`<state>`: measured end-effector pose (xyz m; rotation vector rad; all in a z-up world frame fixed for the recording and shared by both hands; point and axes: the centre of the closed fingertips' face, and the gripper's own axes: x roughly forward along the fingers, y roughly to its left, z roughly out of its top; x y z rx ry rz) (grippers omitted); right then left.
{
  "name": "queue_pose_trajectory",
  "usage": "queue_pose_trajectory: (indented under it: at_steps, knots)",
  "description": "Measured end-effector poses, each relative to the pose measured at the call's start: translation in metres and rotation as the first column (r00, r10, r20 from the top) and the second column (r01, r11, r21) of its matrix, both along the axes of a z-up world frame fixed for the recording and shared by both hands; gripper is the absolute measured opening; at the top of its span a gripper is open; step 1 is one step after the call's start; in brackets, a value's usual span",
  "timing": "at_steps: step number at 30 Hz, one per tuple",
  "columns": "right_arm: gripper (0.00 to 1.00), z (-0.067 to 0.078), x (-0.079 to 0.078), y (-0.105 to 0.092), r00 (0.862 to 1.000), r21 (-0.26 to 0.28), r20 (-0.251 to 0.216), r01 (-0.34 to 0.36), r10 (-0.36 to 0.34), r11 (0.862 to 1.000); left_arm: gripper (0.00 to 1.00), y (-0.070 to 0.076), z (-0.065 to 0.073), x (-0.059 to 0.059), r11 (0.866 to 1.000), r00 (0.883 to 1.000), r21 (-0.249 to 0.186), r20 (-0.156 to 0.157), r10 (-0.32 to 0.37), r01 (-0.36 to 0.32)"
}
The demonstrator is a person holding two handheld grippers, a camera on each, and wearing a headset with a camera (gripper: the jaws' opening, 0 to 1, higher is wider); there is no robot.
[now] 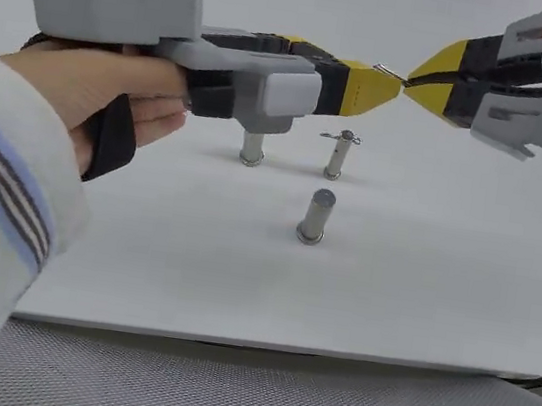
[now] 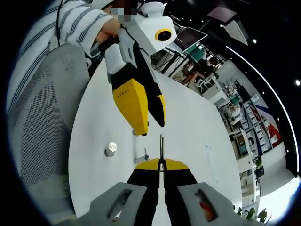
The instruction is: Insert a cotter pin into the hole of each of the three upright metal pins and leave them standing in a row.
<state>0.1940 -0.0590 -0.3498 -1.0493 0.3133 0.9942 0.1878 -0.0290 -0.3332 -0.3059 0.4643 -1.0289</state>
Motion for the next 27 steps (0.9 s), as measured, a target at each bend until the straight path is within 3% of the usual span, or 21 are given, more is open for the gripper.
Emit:
queue_pose_trajectory:
  at_steps: [7, 11, 15, 27]
  knots:
    - [0.0, 0.0, -0.009, 0.009, 1.0, -0.005, -0.002, -0.028, 0.028, 1.0, 0.18, -0.004, -0.007, -0.004, 0.999, 0.999, 0.02, -0.023, -0.025, 0.025]
    - [0.0, 0.001, -0.012, 0.014, 0.999, -0.002, -0.001, -0.042, 0.042, 0.999, 0.15, -0.005, -0.012, -0.005, 0.999, 0.999, 0.027, -0.043, -0.028, 0.029]
    - [0.0, 0.001, -0.015, 0.017, 0.999, -0.003, -0.001, -0.049, 0.049, 0.999, 0.06, -0.006, -0.011, -0.006, 1.0, 0.998, 0.014, -0.051, -0.027, 0.028]
    - [0.0, -0.001, -0.02, 0.022, 0.998, -0.009, -0.005, -0.061, 0.061, 0.998, 0.0, -0.006, -0.015, -0.006, 1.0, 0.997, 0.012, -0.077, -0.022, 0.023]
